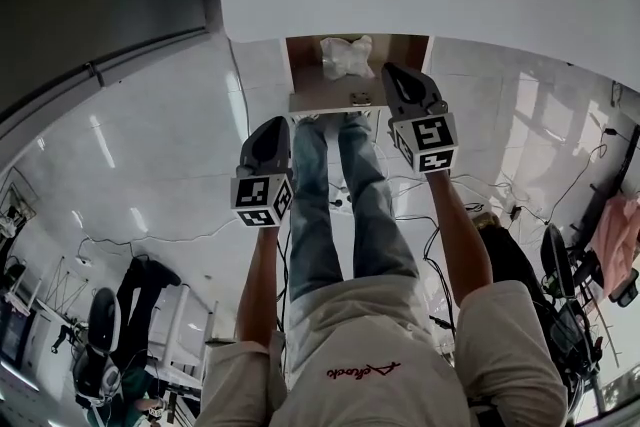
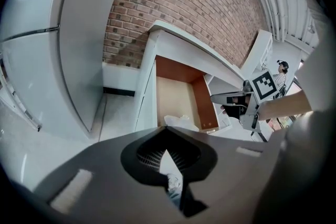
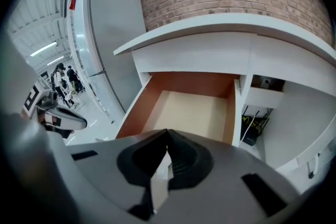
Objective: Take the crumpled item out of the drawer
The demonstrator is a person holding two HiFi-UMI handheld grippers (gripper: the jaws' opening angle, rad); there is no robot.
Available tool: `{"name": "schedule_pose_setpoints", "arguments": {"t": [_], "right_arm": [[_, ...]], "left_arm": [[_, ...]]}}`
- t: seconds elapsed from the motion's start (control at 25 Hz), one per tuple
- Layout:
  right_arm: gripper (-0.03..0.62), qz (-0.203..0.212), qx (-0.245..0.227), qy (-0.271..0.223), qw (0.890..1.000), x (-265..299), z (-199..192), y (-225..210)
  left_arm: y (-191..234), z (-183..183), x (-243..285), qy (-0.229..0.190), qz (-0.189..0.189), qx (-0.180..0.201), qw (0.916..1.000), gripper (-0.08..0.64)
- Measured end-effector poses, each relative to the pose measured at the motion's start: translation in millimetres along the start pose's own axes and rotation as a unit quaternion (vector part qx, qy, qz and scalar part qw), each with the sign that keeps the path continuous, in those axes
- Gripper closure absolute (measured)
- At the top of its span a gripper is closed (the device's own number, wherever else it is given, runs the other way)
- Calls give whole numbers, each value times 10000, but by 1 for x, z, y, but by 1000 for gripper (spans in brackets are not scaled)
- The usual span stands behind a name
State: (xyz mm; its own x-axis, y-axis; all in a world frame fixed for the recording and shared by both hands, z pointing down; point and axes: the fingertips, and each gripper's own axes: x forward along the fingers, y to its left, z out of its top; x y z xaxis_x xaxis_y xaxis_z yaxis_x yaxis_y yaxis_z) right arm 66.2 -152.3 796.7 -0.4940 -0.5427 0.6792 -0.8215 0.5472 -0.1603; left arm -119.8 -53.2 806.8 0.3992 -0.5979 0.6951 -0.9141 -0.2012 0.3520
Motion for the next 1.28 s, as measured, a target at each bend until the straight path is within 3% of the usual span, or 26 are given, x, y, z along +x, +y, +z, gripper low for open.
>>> {"name": "schedule_pose_setpoints", "arguments": {"t": [0.48,0.92,1.24,1.28], "right_arm": [[580,53,-224,339,9992,54,9,-22],[580,510,-1086,1022,9875,82,-18,-7],[575,700,-808,1784,9781,90,-46,-8],[533,738,-752,1872,9767,91,-49,-7]], "left_arm": [[5,-14,2,30,-15,-28,10000,551],[9,-23,4,26,15,-102,9999,551],[17,-29,3,33,57,-131,9999,551],[17,-30,4,33,55,-132,9999,551]]}}
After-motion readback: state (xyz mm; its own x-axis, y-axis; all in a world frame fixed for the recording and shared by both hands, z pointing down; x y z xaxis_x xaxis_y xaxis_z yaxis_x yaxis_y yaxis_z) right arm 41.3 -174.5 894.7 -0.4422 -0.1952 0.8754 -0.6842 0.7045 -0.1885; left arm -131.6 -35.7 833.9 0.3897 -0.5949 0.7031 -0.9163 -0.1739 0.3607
